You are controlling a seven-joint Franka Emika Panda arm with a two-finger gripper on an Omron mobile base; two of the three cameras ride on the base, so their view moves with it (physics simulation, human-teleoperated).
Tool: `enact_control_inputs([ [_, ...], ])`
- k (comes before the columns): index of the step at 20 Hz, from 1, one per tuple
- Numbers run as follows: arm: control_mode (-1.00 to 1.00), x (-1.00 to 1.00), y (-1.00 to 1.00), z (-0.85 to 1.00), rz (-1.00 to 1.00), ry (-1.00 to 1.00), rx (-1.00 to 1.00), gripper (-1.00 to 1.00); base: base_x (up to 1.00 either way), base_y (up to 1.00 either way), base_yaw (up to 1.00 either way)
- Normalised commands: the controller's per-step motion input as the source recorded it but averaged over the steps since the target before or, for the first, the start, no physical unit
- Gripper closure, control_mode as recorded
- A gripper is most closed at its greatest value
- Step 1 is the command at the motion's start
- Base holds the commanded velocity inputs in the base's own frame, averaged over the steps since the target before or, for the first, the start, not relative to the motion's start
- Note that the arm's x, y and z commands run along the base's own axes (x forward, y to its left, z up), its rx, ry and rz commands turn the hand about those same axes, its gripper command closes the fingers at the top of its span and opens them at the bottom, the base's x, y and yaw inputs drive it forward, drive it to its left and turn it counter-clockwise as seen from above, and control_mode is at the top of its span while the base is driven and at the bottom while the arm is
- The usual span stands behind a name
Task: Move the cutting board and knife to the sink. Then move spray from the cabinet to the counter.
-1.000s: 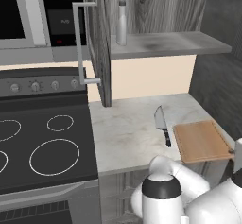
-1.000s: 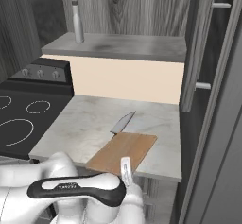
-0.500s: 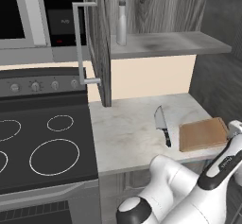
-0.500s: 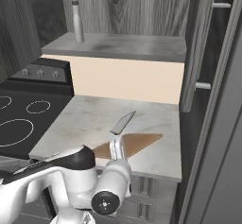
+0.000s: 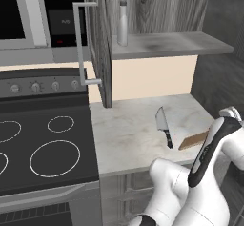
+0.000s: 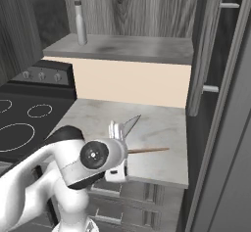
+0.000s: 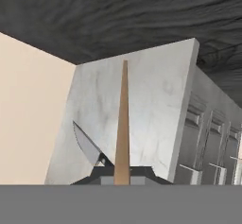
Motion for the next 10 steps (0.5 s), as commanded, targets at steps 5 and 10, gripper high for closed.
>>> enact_control_inputs([
  [5,-1.0,0.06,0.02,0.15,0.0,0.17,-0.02,1.0,0.0,0.0,0.0],
  [10,-1.0,0.0,0.0,0.0,0.0,0.02,0.0,1.0,0.0,0.0,0.0],
])
